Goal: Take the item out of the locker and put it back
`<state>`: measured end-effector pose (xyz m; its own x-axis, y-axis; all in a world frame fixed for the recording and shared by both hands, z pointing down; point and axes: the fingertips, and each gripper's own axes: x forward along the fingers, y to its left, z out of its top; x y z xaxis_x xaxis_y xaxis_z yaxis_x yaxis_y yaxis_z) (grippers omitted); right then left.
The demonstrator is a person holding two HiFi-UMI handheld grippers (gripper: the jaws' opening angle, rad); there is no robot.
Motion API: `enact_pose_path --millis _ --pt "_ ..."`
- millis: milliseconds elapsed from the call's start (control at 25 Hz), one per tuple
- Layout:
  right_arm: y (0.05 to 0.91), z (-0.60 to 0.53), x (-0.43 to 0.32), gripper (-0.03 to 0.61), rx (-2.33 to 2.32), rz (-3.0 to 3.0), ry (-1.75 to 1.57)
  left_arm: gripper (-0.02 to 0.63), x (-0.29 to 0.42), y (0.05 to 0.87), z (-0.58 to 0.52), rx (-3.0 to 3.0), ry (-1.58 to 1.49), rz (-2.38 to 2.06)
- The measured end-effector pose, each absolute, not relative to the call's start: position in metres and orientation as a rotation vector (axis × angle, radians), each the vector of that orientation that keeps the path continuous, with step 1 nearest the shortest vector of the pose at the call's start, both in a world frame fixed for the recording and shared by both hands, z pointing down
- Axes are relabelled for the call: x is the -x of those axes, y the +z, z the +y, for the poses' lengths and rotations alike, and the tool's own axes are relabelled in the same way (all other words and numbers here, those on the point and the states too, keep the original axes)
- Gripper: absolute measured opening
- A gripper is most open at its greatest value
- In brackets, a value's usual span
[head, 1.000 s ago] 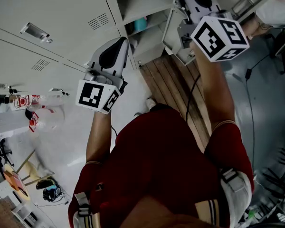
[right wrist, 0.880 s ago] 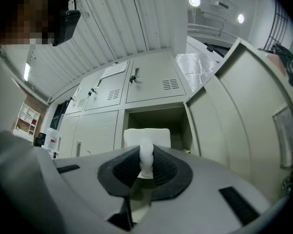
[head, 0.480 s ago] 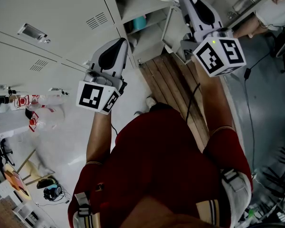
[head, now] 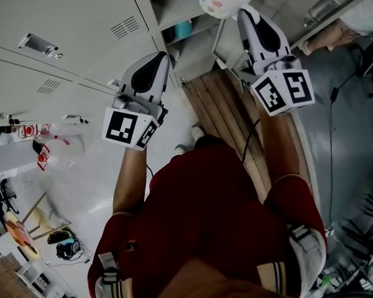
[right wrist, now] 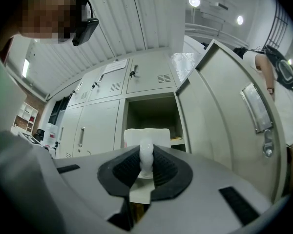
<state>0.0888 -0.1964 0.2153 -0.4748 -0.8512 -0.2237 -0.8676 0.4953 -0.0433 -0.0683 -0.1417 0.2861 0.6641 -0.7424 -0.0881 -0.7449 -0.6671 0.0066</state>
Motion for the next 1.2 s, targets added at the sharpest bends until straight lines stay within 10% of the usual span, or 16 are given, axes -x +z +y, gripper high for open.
enact_pose_path --millis 1200 --pt "0.374 -0.195 -0.096 0.038 1.515 2.617 0.046 0.006 0.044 0.353 -0.161 2.852 0.073 1.325"
